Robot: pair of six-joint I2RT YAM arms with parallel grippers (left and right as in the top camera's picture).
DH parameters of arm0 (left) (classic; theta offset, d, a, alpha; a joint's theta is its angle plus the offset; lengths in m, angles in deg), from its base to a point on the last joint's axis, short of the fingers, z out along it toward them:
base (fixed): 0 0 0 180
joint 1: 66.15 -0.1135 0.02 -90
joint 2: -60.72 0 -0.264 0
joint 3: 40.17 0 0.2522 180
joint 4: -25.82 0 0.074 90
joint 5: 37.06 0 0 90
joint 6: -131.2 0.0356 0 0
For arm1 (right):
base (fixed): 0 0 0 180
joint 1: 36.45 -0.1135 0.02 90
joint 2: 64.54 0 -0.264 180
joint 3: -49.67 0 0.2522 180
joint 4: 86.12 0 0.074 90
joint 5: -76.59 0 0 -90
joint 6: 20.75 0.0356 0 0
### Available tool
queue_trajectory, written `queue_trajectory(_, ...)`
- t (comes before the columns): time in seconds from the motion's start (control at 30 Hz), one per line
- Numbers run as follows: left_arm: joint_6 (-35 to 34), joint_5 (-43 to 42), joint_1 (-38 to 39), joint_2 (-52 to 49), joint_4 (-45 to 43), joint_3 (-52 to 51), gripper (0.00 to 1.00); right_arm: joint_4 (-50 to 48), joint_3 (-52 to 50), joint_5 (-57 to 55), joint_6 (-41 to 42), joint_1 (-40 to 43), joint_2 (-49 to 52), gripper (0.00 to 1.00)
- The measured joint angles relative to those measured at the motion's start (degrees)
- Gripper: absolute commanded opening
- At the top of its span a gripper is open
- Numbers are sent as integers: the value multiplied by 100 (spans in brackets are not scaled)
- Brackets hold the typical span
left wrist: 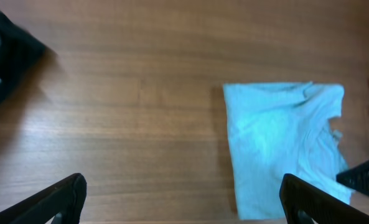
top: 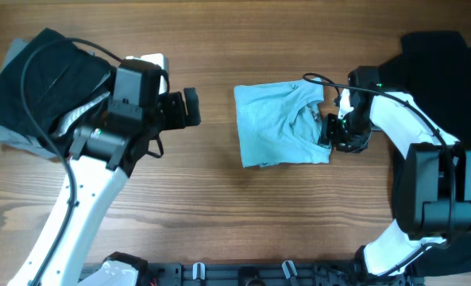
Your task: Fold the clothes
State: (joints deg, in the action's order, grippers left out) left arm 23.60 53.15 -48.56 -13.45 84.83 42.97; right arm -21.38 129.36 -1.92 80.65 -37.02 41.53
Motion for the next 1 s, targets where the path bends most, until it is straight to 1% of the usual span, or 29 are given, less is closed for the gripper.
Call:
queue_trajectory(0.03, 13, -232, 0, -136, 20, 2, 100, 20, 2, -4, 37, 0, -39, 55)
queue_trajectory(0.07, 15, -549, -4, -382, 11, 2, 100, 50, 2, -11, 83, 0, -238, 52)
queue_trajectory(0.1, 17, -903, -9, -684, -28, 0, 82, 72, 7, -15, 105, 0, -472, 51)
queue_trajectory(0.13, 17, -1213, -9, -918, -68, 0, 39, 74, 13, 4, 142, 0, -796, 52)
queue_trajectory(0.17, 26, -1674, -9, -1202, -181, 0, 25, 81, 20, 7, 142, 0, -990, 52)
queue_trajectory(0.2, 35, -2153, -7, -1464, -284, 0, 4, 81, 33, 7, 142, 0, -1252, 52)
queue_trajectory(0.23, 35, -2793, 24, -1882, -382, 0, 4, 81, 55, 7, 142, 0, -1486, 52)
queue_trajectory(0.27, 35, -3185, 90, -2140, -374, 0, 4, 74, 68, 7, 142, 0, -1534, 52)
queue_trajectory(0.33, 52, -3598, 398, -2481, -509, 0, 4, 76, 68, 7, 144, 0, -1539, 52)
queue_trajectory(0.4, -20, -3768, 881, -2806, -953, 0, 4, 79, 68, 4, 144, 0, -1539, 53)
queue_trajectory(0.47, -442, -3722, 1303, -3158, -1392, 0, 4, 87, 68, 4, 188, 0, -1539, 53)
queue_trajectory(0.53, -1154, -3620, 1547, -3644, -1659, 0, 4, 103, 68, 4, 208, 0, -1539, 53)
queue_trajectory(0.57, -1611, -3565, 1604, -4017, -1648, 4, 4, 136, 68, 4, 208, 0, -1539, 53)
queue_trajectory(0.63, -2059, -3637, 1537, -4304, -1440, 37, 4, 184, 68, 7, 199, 0, -1539, 52)
queue_trajectory(0.67, -2260, -3613, 1373, -4304, -1235, 81, 4, 195, 68, 7, 184, 0, -1539, 52)
queue_trajectory(0.73, -2343, -3633, 820, -4304, -1237, 81, 4, 197, 68, 236, -103, 4, -1539, 52)
queue_trajectory(0.8, -2334, -3543, 44, -4304, -1620, 103, 4, 216, 68, 573, -400, 2, -1539, 52)
queue_trajectory(0.83, -2253, -3458, -437, -4308, -1906, 164, 8, 212, 68, 769, -586, -13, -1539, 53)
queue_trajectory(0.9, -1974, -3543, -1040, -4393, -2490, 546, 29, 109, 68, 1158, -957, -177, -1537, 55)
queue_trajectory(0.93, -1777, -3685, -1143, -4404, -2546, 785, 34, -24, 68, 1270, -1064, -293, -1539, 55)
queue_trajectory(0.97, -1475, -3939, -1198, -4424, -2492, 1220, 44, -214, 68, 1381, -1167, -439, -1539, 54)
queue_trajectory(1.0, -1169, -4262, -1196, -4419, -2273, 1755, 49, -415, 66, 1440, -1172, -560, -1539, 50)
